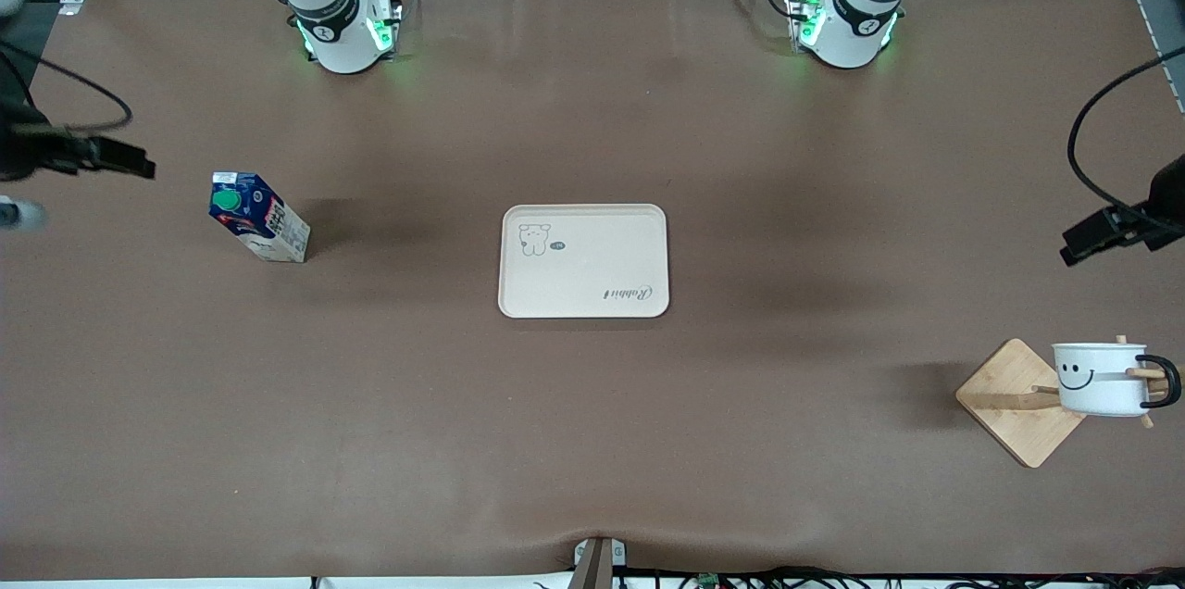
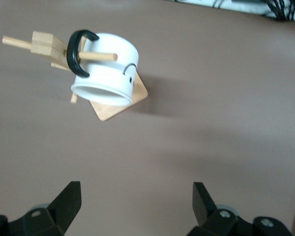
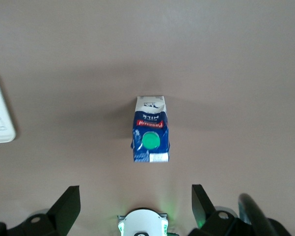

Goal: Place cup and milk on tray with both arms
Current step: 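Reach the right gripper to the milk carton while the left gripper reaches the mug, then grasp the milk carton with the right gripper while the left gripper grasps the mug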

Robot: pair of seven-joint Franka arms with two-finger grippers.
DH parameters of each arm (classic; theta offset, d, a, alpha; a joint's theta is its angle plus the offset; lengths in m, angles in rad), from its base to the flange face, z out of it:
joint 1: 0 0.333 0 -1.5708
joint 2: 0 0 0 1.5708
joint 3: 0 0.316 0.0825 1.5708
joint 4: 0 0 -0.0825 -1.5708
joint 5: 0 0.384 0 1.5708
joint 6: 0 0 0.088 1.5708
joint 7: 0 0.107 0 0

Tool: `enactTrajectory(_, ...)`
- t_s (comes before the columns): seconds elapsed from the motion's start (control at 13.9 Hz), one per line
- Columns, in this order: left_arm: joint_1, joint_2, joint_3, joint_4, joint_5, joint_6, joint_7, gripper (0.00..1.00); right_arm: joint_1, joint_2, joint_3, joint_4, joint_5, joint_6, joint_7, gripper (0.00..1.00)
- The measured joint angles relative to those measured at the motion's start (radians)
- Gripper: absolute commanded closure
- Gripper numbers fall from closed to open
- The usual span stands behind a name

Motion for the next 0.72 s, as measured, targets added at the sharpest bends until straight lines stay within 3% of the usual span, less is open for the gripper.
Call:
enactTrajectory(0.14,0.010,0.028,0.000,-0.039,0.000,0.096,-0.034,0.00,0.001,0.069,0.000,0.009,-0.006,0.003,-0.002,0.00)
enactTrajectory(0.36,0.028,0.063,0.000,-0.081,0.000,0.213,-0.071,0.00,-0.001,0.070,0.000,-0.056,-0.008,0.033,-0.002,0.00)
enactTrajectory(0.72,0.039,0.095,-0.001,-0.145,0.000,0.407,-0.190,0.00,-0.016,-0.027,-0.002,-0.390,-0.012,0.290,-0.002,0.00)
